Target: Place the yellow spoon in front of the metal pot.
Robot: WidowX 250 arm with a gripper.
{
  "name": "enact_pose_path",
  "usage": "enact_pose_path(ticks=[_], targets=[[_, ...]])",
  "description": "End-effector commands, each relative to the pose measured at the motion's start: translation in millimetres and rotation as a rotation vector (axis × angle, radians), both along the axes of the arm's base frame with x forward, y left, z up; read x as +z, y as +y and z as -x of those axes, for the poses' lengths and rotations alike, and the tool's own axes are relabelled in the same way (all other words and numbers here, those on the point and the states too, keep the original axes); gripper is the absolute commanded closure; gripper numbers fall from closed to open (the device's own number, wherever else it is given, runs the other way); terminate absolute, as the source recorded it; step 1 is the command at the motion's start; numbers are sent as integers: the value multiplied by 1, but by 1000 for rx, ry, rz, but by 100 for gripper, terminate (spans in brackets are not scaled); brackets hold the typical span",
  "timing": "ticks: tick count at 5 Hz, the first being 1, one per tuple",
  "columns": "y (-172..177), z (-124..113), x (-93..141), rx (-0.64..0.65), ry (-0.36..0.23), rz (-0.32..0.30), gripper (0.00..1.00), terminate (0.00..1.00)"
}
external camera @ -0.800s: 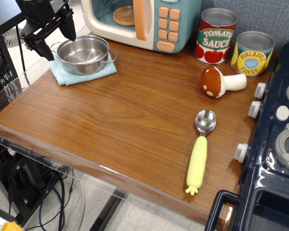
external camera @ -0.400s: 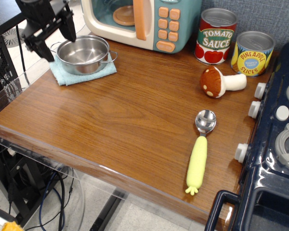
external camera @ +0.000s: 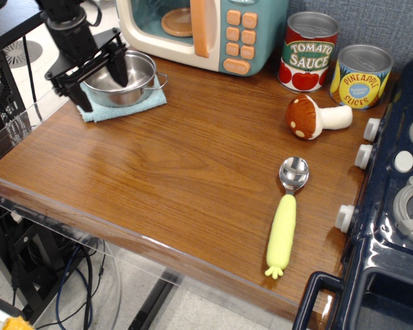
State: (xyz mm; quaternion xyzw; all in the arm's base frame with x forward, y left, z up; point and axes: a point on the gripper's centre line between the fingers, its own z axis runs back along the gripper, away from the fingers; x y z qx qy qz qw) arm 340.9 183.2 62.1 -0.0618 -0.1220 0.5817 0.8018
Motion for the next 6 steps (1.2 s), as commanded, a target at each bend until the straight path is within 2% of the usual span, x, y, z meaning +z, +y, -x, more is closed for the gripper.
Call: enact_pose_path(ticks=[1, 2, 3, 4, 5, 6], targets=[[-40, 3, 48, -239, -124, -93, 0, 0], [-83, 9, 47, -445, -100, -122, 0, 0], [-116, 18, 45, -604, -87, -127, 0, 0], [-144, 26, 36, -741, -61, -125, 0, 0], [-170, 33, 25, -847, -23, -180, 0, 0], [-193, 43, 18, -929, -22, -209, 0, 0]])
